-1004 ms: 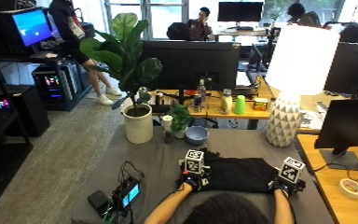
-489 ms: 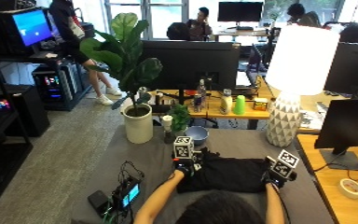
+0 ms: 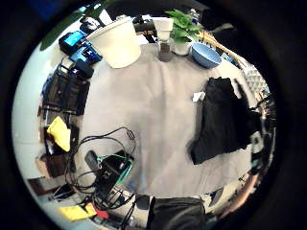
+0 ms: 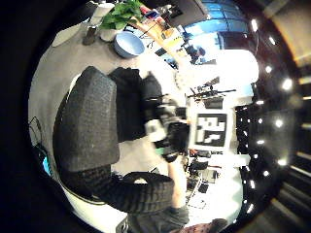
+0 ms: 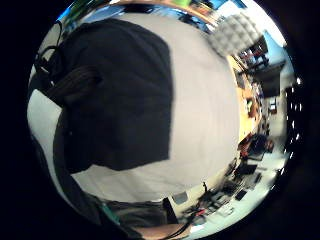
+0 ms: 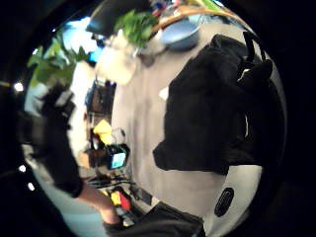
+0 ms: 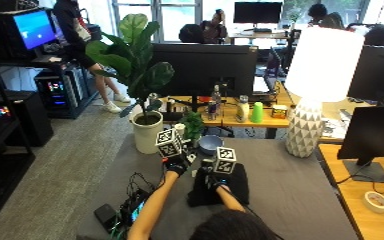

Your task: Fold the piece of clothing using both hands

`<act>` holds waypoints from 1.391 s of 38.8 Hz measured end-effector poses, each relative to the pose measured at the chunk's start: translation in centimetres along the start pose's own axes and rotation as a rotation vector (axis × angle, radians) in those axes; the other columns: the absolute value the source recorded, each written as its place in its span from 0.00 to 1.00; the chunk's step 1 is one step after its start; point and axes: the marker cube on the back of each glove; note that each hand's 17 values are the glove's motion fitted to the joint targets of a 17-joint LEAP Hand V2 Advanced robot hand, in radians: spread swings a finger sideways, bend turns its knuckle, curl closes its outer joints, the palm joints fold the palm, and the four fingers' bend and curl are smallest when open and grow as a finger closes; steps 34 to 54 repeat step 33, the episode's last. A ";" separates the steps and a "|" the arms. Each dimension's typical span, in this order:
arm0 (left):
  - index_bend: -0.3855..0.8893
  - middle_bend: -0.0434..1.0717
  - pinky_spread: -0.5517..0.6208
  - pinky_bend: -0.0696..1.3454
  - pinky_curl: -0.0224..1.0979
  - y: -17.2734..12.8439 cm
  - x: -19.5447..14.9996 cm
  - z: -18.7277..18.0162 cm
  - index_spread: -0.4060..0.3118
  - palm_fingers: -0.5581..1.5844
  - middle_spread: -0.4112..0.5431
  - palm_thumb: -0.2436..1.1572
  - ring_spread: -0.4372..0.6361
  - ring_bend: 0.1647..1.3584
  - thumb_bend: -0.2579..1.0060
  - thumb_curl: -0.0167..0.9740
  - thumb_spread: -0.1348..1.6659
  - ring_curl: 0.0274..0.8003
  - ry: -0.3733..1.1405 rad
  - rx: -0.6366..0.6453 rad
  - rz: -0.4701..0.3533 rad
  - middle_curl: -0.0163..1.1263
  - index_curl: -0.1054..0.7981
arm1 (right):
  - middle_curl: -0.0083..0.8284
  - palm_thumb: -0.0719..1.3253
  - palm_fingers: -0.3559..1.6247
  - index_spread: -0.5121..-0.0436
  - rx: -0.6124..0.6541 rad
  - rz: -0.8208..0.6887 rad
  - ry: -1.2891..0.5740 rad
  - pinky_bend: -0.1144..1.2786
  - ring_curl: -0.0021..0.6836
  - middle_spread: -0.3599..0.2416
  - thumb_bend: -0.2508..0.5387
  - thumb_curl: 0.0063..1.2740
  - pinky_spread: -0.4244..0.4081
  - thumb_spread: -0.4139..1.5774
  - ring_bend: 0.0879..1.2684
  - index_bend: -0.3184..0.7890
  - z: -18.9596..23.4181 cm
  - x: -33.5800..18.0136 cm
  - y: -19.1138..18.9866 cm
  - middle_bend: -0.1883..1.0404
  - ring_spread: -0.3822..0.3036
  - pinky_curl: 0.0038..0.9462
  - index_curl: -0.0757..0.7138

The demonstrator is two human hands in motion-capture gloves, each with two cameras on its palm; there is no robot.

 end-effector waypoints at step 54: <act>0.44 0.17 0.69 0.26 0.33 -0.6 -4.5 1.6 0.49 0.41 0.57 0.29 0.57 0.34 0.20 0.23 0.86 0.38 0.099 -0.108 0.011 0.24 0.54 | 0.58 0.70 0.73 0.66 -0.208 -0.046 -0.236 0.54 0.66 0.51 0.32 0.31 0.30 0.85 0.50 0.34 -8.8 -1.3 2.3 0.38 0.33 0.45 0.29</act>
